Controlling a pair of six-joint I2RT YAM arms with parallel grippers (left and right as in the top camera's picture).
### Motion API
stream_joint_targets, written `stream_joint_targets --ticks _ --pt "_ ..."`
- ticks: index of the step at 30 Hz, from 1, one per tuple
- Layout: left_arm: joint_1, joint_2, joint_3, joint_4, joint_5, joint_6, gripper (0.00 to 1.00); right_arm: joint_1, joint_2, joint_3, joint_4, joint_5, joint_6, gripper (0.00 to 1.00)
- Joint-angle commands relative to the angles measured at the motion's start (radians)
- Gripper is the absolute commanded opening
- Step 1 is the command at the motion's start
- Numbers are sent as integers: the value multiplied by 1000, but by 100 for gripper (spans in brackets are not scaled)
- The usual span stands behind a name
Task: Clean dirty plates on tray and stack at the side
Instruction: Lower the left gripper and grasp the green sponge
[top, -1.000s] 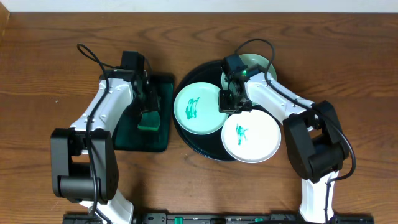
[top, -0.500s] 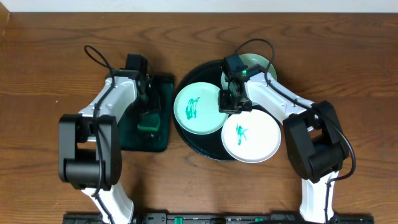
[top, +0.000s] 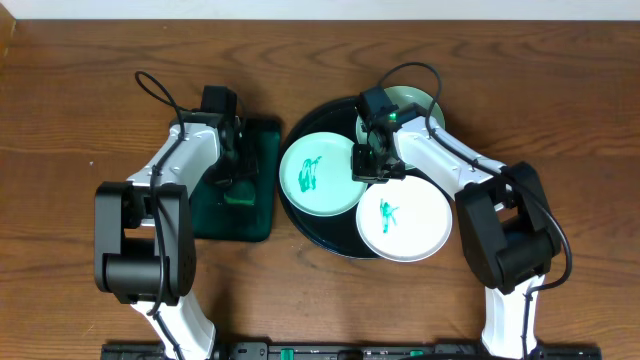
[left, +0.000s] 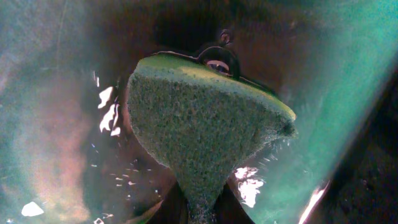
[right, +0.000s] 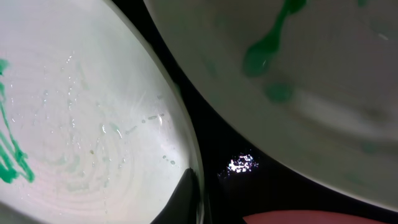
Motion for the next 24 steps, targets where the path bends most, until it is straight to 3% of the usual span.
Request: stream_joint_targets --ticks 1,7,12,19,24 --pt "3 -53 16 -3 3 5 7 21 26 -12 -27 -23 -26 1" --pt "-21 -241 16 -22 -29 29 7 21 26 -12 -27 -23 -26 1" --pt "-67 -364 16 -18 -206 29 7 21 26 -12 -27 -23 -26 1" --pt "-138 -401 15 74 -410 29 7 21 26 -12 -36 -23 -32 1" --pt "-164 -401 16 154 -435 28 7 21 26 -12 -46 -23 -49 1"
